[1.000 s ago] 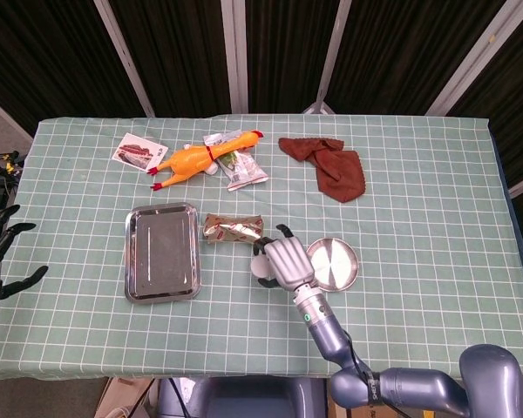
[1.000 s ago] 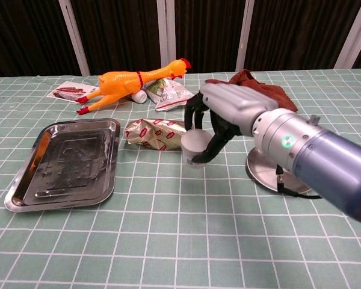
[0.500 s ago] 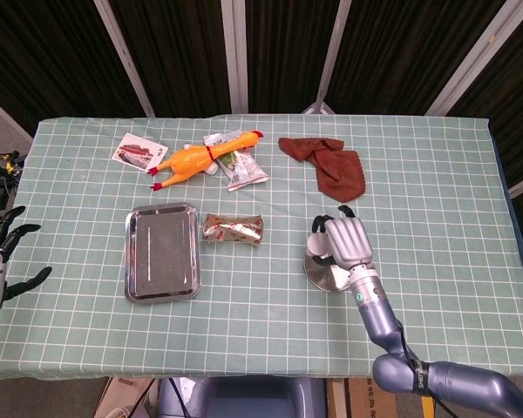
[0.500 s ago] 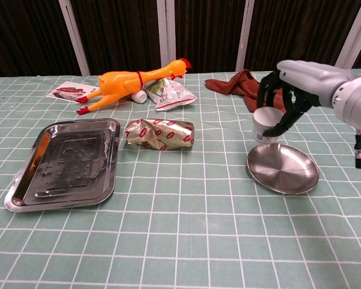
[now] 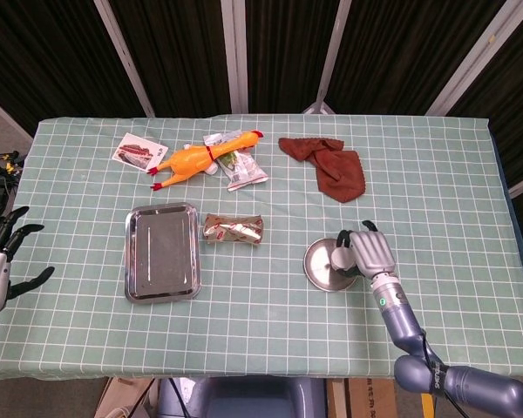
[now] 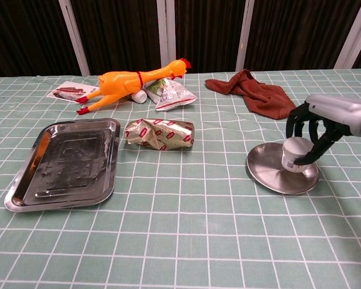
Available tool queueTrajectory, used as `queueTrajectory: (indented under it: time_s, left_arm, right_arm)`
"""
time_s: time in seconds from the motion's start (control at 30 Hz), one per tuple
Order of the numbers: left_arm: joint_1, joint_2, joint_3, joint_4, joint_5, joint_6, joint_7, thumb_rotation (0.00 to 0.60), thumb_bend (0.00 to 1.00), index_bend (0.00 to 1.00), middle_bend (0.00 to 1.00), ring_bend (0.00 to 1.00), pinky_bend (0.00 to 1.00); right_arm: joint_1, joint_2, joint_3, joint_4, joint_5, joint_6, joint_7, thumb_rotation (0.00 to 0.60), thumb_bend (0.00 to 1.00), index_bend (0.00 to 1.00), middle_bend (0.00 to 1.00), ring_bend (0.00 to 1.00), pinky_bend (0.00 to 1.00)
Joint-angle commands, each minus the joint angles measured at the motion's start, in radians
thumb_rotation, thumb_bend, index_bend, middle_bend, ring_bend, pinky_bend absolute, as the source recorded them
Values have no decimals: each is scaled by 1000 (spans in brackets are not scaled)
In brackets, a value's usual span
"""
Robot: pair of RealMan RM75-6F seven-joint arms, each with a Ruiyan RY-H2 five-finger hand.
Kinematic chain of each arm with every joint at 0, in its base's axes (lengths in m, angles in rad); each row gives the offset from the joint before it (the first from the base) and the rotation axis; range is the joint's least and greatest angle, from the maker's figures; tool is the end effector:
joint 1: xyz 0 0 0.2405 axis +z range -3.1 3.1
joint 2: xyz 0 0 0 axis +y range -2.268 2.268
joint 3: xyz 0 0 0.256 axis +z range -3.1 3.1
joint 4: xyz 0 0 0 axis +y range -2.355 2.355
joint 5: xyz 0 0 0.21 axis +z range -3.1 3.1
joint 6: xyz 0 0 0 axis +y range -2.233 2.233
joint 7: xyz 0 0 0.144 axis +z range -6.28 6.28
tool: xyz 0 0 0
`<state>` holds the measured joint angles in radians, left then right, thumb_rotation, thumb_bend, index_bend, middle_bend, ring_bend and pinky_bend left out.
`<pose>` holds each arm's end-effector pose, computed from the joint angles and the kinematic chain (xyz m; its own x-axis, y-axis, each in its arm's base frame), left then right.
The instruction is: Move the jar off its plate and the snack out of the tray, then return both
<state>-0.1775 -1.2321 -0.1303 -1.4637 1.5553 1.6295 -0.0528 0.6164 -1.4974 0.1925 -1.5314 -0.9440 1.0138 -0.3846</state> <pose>-0.2888 0.2230 0.1639 0.3385 -0.2521 0.9066 0.9132 -0.1442 -0.3811 -0.2038 -0.3299 0.0071 0.3550 -0.3064 0.8832 -0.9349 -0.1189 0.3345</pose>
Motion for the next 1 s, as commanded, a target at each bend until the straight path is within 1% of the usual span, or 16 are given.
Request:
queueTrajectory:
  time_s: [0.03,0.1,0.2,0.27,0.37,0.5,0.6,0.7,0.83,0.9,1.0]
  left_arm:
    - [0,0,1,-1,0,-3,2,600,170,306,109,17,175]
    - [-1,0,2,-2,0,-5,4,600,170,305,108,17,175]
    - [-1,-1,2,-3,-2,-8,8,600,170,304,108,17,175]
    - [-1,-1,2,-4,-2,-9,9,600,170,304,108,17,175]
    - [-1,-2,1,-2,-4,-11,13,600,170,303,108,17,175]
    - [-3,-4,0,0,-8,-17,17,600,170,299,106,17,175]
    - [-5,-6,1,2,-9,-22,21,600,170,296,104,17,175]
    - [-6,-8,2,1,-7,-26,24,600,170,294,103,17,175]
    - [-9,-13,3,3,-7,-30,27,600,170,291,102,17,175]
    - [-12,-18,3,3,-10,-37,30,600,170,291,99,17,175]
    - [-32,-26,-2,-5,-22,-74,54,600,166,288,96,17,175]
  right_arm:
    - [0,19,-12,-28,16,-13,-17,600,233,429,431,453,89]
    - [1,26,-15,-44,28,-12,-29,600,214,399,395,423,83]
    - [2,34,-19,-64,45,-5,-50,600,167,346,316,331,58]
    - [2,38,-20,-75,51,5,-59,600,158,301,267,259,43]
    - [-3,50,-19,-96,51,22,-60,600,152,241,215,189,22]
    - [-19,88,-19,-147,38,53,-55,600,153,224,196,170,5]
    - [-45,135,-21,-190,11,100,-47,600,152,219,188,159,0]
    - [-93,202,-29,-239,-34,186,-41,600,152,215,186,155,0]
    - [-188,289,-52,-280,-109,326,-4,600,152,212,185,155,0]
    - [-237,317,-70,-281,-149,386,31,600,152,212,185,155,0]
    - [-321,346,-112,-264,-214,472,102,600,151,212,185,155,0]
